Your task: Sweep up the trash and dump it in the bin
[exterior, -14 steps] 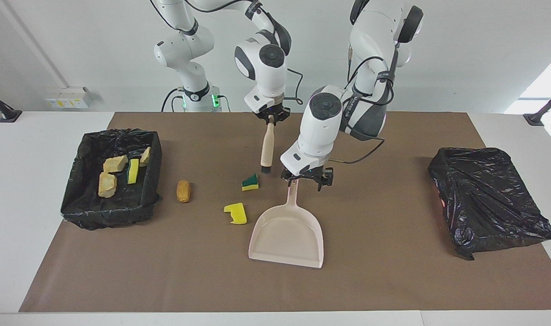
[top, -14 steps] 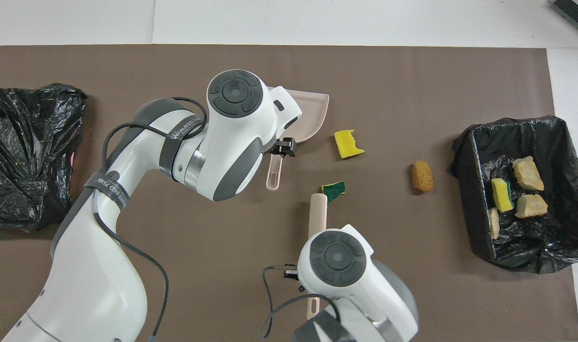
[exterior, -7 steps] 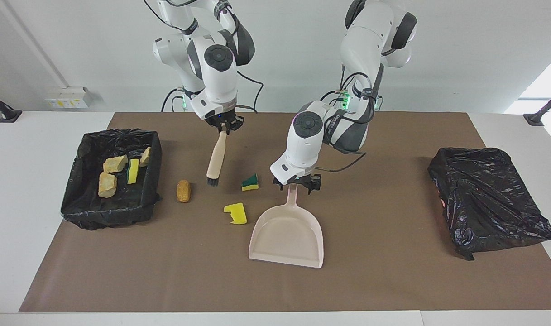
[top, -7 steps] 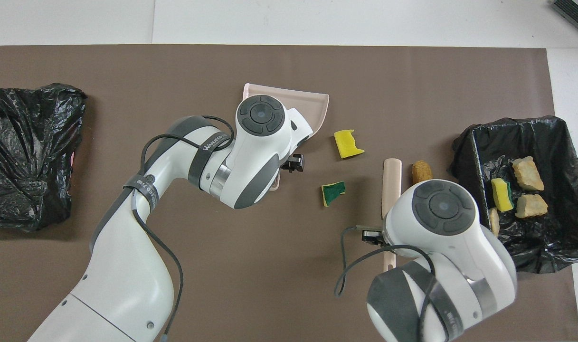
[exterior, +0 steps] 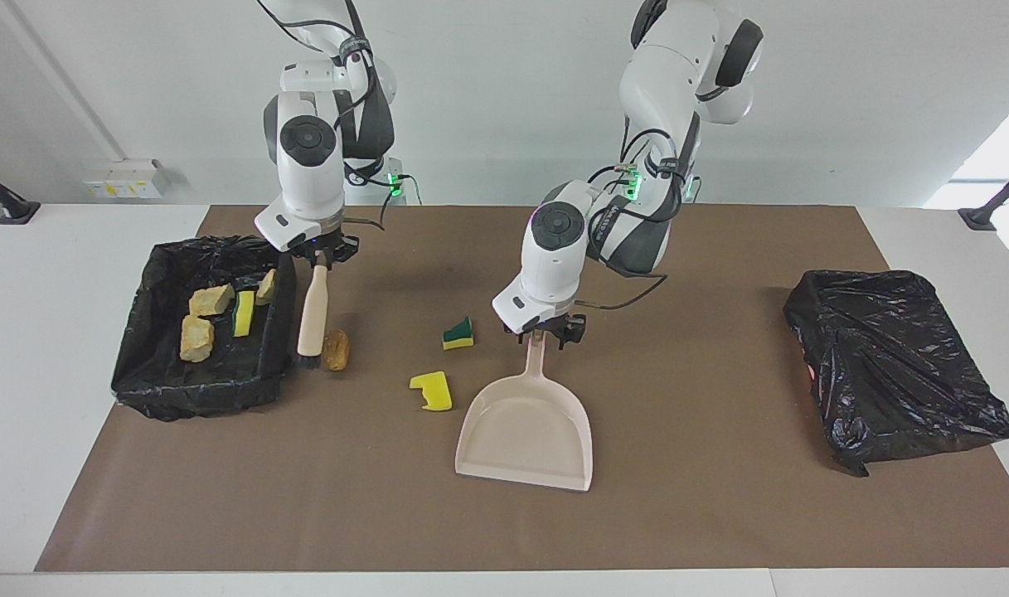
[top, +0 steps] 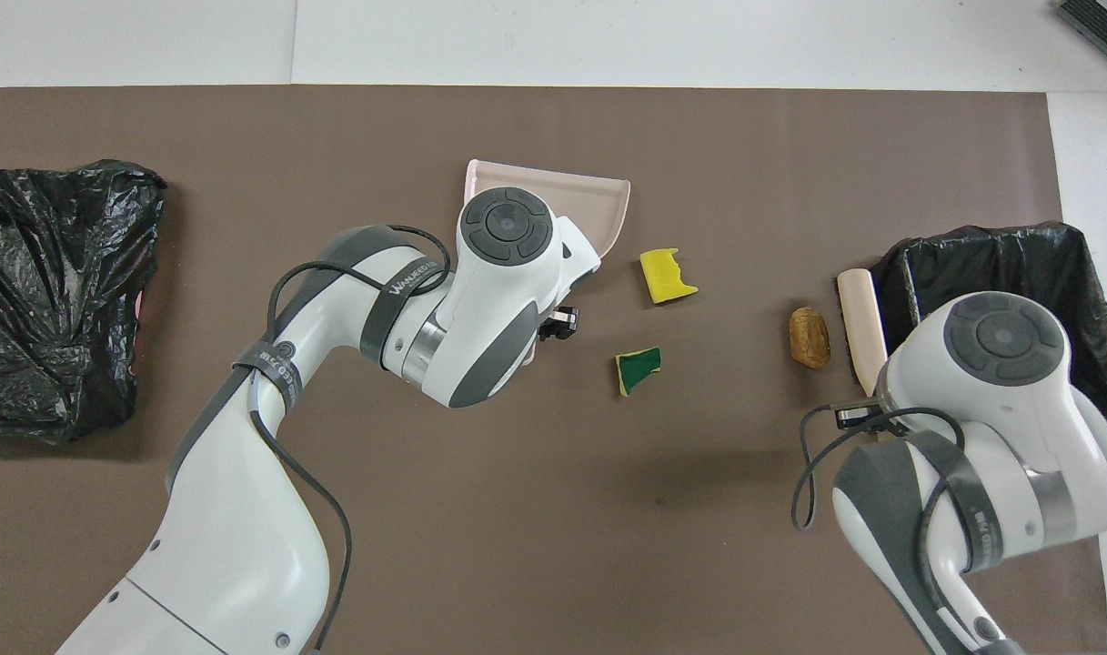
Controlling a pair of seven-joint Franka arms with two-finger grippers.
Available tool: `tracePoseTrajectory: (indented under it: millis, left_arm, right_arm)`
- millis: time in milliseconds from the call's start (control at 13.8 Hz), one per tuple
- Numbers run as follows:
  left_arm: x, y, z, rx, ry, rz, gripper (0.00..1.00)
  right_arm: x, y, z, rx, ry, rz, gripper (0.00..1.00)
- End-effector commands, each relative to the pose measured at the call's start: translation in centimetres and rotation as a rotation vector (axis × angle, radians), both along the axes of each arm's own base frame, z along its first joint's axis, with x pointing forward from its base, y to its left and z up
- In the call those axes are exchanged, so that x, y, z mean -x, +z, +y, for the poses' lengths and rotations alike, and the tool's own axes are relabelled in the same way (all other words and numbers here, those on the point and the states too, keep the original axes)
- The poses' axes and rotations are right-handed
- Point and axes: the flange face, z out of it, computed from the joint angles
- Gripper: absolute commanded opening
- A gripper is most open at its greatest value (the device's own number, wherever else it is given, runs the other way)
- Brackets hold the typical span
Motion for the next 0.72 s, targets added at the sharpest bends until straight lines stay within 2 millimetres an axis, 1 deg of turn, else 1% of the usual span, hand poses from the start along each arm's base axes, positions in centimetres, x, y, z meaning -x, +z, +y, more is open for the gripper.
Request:
tracePoseTrajectory:
  millis: [0, 145, 217, 290, 362, 435, 507, 652]
  left_arm:
    - [0.6, 0.9, 0.6, -0.030, -0.006, -0.001, 0.00]
    - [0.3, 1.4, 1.0, -0.035, -0.002, -0.007, 0.00]
    - [0.3, 2.0, 1.1, -0.036, -0.004, -0.011, 0.00]
    - [0.3, 2.5, 1.5, -0.055, -0.023, -0.016, 0.00]
    - [0.6, 3.9, 2.2, -0.077, -0.064, -0.021, 0.00]
    - [0.8, 5.7, 3.5, -0.090, -0.135, -0.009, 0.00]
    - [0.9, 7.1, 5.3, -0.105, -0.201, 0.025, 0.00]
    - [1.0, 8.3, 8.4, -0.141, -0.310, 0.105, 0.00]
  right_arm:
    - [-0.8, -2.7, -0.2, 0.012, 0.062, 0.002, 0.00]
    - [-1.2, -3.8, 0.4, 0.015, 0.092, 0.000, 0.00]
    - [-1.2, -4.7, 0.7, 0.014, 0.092, 0.014, 0.00]
    - [-1.4, -5.2, 1.8, 0.008, 0.114, 0.005, 0.00]
    - [-1.4, -6.0, 3.9, -0.006, 0.140, 0.005, 0.00]
    - [-1.6, -6.5, 5.3, -0.016, 0.126, 0.005, 0.00]
    - [-1.8, -6.6, 6.2, -0.052, 0.108, 0.008, 0.00]
    - [-1.8, -7.4, 8.0, -0.127, 0.070, 0.026, 0.00]
